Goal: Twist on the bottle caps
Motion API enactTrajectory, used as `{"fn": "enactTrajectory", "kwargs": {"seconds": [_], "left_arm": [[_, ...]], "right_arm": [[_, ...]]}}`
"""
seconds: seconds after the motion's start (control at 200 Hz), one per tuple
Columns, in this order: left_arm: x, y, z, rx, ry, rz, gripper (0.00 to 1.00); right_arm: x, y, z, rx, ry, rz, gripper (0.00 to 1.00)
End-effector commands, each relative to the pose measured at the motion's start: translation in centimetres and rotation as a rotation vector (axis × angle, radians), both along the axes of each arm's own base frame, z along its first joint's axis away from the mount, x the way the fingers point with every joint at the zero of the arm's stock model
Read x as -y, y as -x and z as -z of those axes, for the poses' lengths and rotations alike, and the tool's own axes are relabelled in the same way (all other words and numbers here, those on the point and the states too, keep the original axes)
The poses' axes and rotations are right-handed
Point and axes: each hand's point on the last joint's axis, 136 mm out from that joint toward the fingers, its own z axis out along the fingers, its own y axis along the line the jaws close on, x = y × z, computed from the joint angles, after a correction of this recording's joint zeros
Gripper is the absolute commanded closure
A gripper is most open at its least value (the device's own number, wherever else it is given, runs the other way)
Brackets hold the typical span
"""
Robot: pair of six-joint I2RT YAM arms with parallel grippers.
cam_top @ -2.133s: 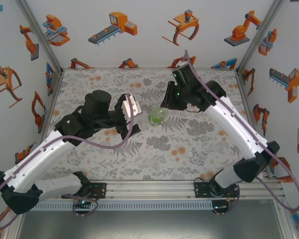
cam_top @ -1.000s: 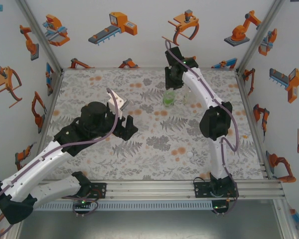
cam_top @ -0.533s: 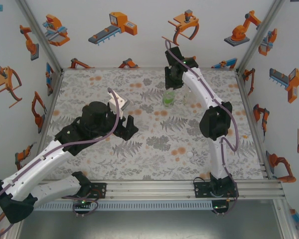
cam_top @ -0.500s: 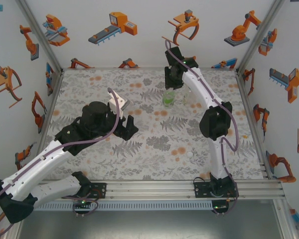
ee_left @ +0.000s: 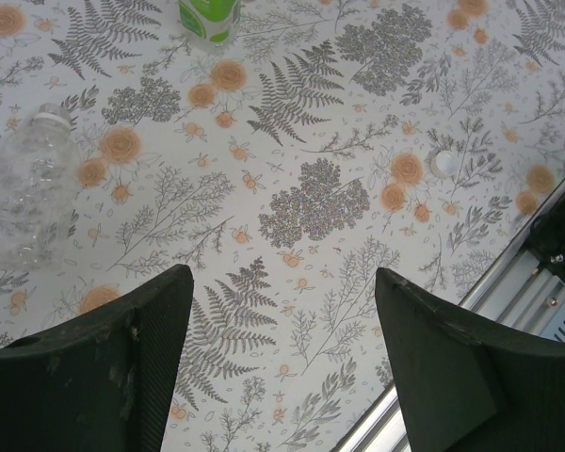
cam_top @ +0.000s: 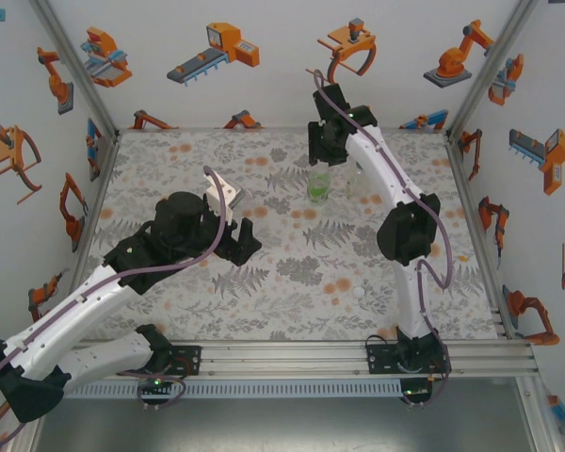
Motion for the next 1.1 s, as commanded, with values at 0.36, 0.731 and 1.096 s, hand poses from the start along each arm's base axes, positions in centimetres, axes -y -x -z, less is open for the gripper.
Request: {"fn": "enactTrajectory", "kwargs": {"seconds": [0.36, 0.731, 1.096], "left_arm": [[-1.6, -4.3, 2.2, -0.045, -0.072, -0.073, 0.25], [-3.1, -11.0, 4.9, -0.082, -0.208, -0.046, 0.23], [-4.2, -18.9, 11.2, -0.201, -0.366, -0.021, 0.23]], "right_arm": [[2.0, 4.4, -6.4, 0.041, -0.034, -0.007, 0.52], [5.2, 11.5, -7.7, 0.024, -0.045, 0.016, 0.52], [8.8, 18.5, -8.4, 0.049, -0.08, 0.084, 0.53]]}}
